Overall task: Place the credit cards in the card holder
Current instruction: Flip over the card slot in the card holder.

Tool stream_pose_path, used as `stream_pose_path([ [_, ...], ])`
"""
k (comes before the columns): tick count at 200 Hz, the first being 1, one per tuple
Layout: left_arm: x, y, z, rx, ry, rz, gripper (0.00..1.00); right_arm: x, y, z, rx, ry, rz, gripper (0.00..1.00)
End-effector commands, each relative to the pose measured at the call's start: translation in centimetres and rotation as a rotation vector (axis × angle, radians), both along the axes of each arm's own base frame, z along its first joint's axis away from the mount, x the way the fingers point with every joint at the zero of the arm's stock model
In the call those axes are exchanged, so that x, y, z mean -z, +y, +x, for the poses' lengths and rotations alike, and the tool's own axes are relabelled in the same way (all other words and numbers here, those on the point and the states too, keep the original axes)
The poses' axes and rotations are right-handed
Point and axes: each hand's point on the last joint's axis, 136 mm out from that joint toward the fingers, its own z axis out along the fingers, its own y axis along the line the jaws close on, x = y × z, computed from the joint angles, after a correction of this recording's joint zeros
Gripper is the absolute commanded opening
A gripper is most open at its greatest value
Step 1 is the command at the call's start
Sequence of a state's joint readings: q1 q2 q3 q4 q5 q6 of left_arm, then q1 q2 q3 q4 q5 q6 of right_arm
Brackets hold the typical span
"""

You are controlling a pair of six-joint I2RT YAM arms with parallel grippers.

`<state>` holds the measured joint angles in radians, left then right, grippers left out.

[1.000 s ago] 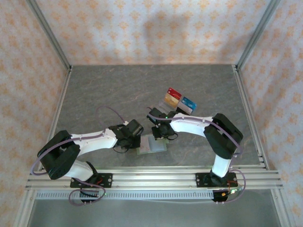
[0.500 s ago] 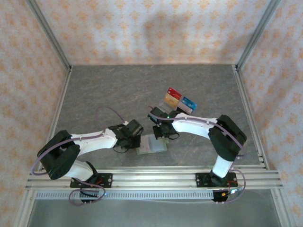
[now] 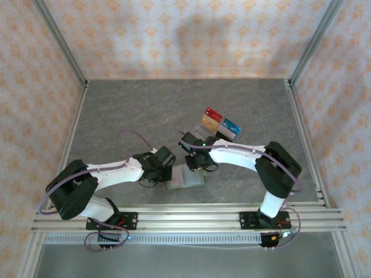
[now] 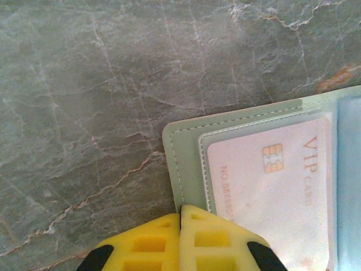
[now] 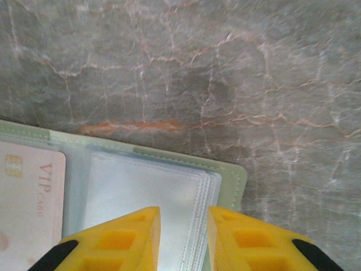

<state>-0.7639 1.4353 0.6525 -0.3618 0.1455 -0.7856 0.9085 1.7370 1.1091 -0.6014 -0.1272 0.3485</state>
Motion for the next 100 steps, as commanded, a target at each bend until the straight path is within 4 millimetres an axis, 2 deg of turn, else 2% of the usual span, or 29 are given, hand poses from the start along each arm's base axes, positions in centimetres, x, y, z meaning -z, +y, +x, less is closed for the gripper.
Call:
stream_pose_path([
  [1,3.0,2.3,-1.5,-0.021,0.059,0.101,0.01,0.0,0.7,0.0,-0.028,-0.010,-0.007,0.28],
  [56,3.0,2.4,-1.6,-0.022,0.058,0.102,0.01,1.3,0.7,-0.1,-0.029,0.004,-0.028,0.28],
  [100,2.9,2.4,-1.5,-0.024,0.057,0.102,0.01,2.5,-0.2,-0.4,-0.022,0.012,-0.067,0.27],
])
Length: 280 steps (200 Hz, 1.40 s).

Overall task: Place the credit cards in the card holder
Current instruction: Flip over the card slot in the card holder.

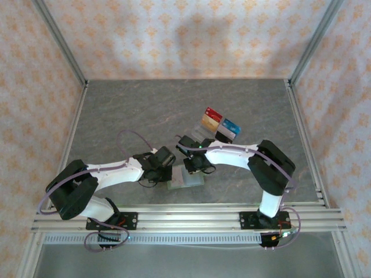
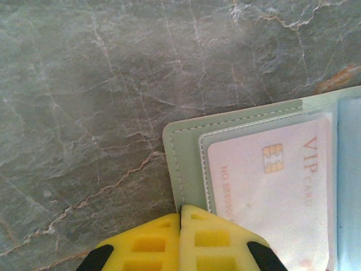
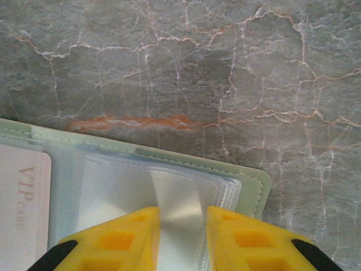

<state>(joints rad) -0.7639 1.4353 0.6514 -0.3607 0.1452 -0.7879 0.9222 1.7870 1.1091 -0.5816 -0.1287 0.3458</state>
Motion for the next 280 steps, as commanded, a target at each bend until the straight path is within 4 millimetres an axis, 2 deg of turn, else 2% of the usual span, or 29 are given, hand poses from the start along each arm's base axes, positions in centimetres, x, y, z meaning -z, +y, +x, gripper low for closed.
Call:
stream_pose_path([
  [1,2.9,2.4,-1.5,-0.021,0.056,0.102,0.01,0.9,-0.6,0.0,-0.004,-0.007,-0.044,0.27],
  [53,2.9,2.4,-1.5,-0.021,0.057,0.102,0.00,1.0,-1.4,-0.2,0.012,-0.015,-0.060,0.16],
  [109,3.0,2.4,-1.6,-0.020,0.060,0.103,0.01,-0.7,-1.3,-0.1,0.017,-0.034,-0.037,0.06],
  [125,3.0,2.3,-1.6,-0.019,0.060,0.101,0.01,-1.5,-1.4,0.0,0.022,-0.050,-0.028,0.00],
  [170,3.1,1.9,-1.6,-0.002,0.060,0.103,0.01,-3.2,0.1,-0.2,0.013,-0.029,0.048,0.00],
  [193,2.9,1.6,-1.5,0.007,0.056,0.101,0.00,-3.3,1.0,-0.6,0.003,0.005,0.088,0.00],
  [234,2.8,1.1,-1.3,0.016,0.053,0.095,0.00,-3.3,3.9,-1.5,-0.019,0.100,0.194,0.00],
  [280,2.8,1.1,-1.3,0.015,0.051,0.098,0.00,-2.9,6.1,-2.2,-0.035,0.176,0.278,0.18],
])
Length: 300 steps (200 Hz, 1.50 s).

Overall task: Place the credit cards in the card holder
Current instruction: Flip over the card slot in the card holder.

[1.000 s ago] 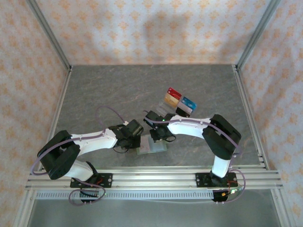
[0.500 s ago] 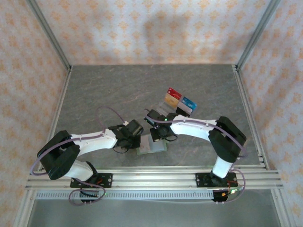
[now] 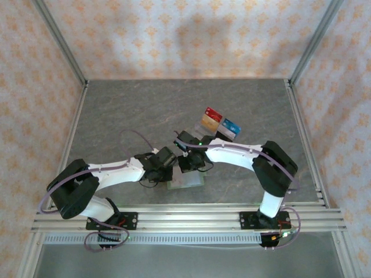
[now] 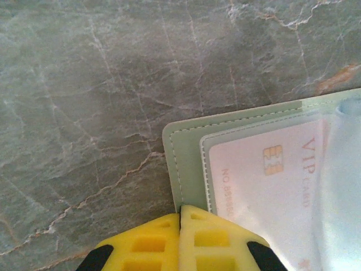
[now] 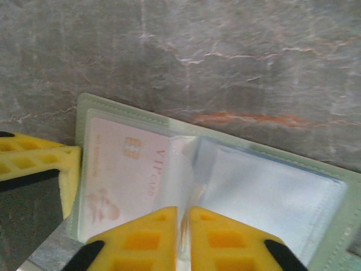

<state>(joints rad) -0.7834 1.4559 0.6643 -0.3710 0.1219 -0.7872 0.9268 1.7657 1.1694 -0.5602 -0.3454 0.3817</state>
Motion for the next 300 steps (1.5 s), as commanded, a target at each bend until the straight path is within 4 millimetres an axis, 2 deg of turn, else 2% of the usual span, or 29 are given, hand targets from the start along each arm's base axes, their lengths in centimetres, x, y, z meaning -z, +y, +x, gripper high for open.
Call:
stream_pose_path([
  [1,2.6,1.2,-1.2,0.001,0.053,0.069,0.00,-0.1,1.8,-0.7,-0.008,0.064,0.068,0.19],
  [41,2.3,1.4,-1.2,-0.010,0.045,0.066,0.01,-0.1,3.4,-0.8,0.004,0.102,0.142,0.34],
  [96,1.2,2.2,-1.5,-0.053,0.023,0.057,0.02,-0.6,4.5,-0.8,0.014,0.119,0.200,0.42],
  [120,0.4,3.2,-1.7,-0.080,0.011,0.072,0.07,-0.9,4.8,-0.6,0.014,0.116,0.215,0.47],
  [155,-1.1,5.7,-2.5,-0.151,-0.009,0.095,0.11,-1.3,5.6,-0.4,0.013,0.124,0.250,0.55],
  [180,-2.3,7.2,-3.1,-0.181,-0.031,0.091,0.17,-1.0,6.0,-0.1,0.010,0.134,0.252,0.56],
  [195,-3.4,7.2,-3.2,-0.173,-0.054,0.065,0.23,-1.3,5.7,0.4,0.013,0.114,0.242,0.55],
  [215,-4.6,6.0,-2.9,-0.122,-0.067,0.008,0.34,-3.2,4.2,2.2,0.049,0.004,0.218,0.55],
  [241,-5.9,4.0,-1.8,-0.065,-0.088,-0.044,0.45,-6.5,0.2,5.5,0.113,-0.173,0.095,0.50],
  [274,-6.2,2.1,-0.3,-0.017,-0.090,-0.047,0.52,-9.5,-7.6,10.3,0.242,-0.329,-0.157,0.44],
  [300,-5.2,0.9,0.4,0.004,-0.070,-0.032,0.52,-10.9,-12.8,12.8,0.320,-0.372,-0.293,0.43],
])
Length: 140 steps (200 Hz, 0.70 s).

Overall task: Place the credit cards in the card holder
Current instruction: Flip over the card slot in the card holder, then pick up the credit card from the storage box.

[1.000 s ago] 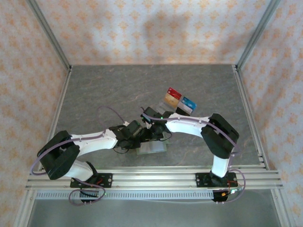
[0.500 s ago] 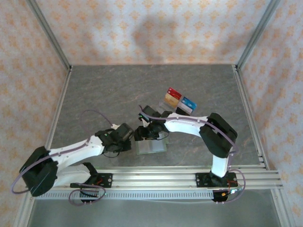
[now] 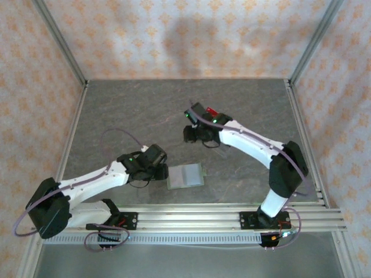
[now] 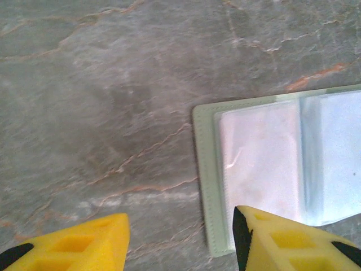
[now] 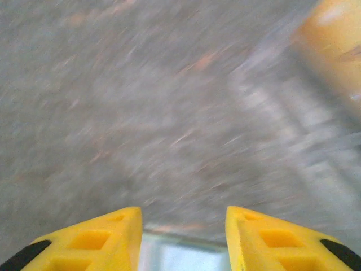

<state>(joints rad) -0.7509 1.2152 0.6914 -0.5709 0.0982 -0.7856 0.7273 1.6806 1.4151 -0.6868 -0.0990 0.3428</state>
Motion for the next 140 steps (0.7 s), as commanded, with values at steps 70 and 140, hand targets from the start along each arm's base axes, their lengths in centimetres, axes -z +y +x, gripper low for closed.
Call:
stream_pose_path([
  [70,2.3,-2.2,0.6,0.067,0.032,0.038,0.53,0.4,-11.6,1.7,0.031,0.009,-0.480,0.45],
  [140,2.9,-1.9,0.3,0.062,0.042,0.048,0.53,3.0,-11.3,1.4,-0.083,0.116,-0.464,0.41],
])
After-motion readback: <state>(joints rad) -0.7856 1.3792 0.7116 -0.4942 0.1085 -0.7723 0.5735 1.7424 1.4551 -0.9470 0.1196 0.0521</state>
